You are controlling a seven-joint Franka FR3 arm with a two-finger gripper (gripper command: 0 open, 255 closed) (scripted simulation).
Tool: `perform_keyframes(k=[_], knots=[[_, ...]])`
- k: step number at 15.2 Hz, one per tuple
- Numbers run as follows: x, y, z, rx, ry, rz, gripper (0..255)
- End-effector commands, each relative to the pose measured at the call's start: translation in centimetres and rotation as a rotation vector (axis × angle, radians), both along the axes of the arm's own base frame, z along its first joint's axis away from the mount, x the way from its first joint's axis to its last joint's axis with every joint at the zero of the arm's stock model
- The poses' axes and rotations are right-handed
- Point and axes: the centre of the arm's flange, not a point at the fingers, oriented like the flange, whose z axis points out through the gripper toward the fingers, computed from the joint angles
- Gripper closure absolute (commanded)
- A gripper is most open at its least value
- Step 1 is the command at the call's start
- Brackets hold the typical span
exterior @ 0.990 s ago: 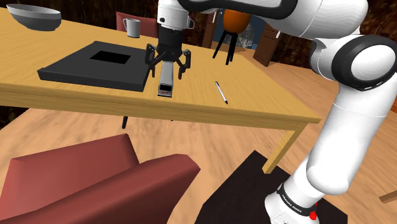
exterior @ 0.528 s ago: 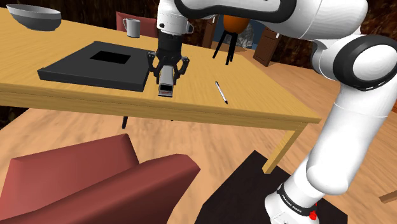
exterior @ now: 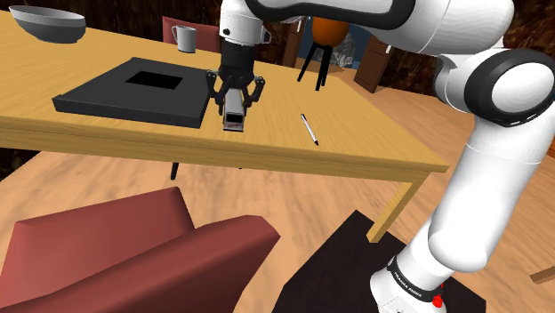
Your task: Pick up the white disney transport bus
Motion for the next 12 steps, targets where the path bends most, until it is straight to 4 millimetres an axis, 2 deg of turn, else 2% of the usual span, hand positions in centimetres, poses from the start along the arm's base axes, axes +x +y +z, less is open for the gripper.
perform_keyframes(k=[1, 12], knots=[[0.0, 0.0, 0.9, 0.000, 0.000, 0.000, 255], [0.0, 0.0, 6.8, 0.000, 0.000, 0.000, 255]])
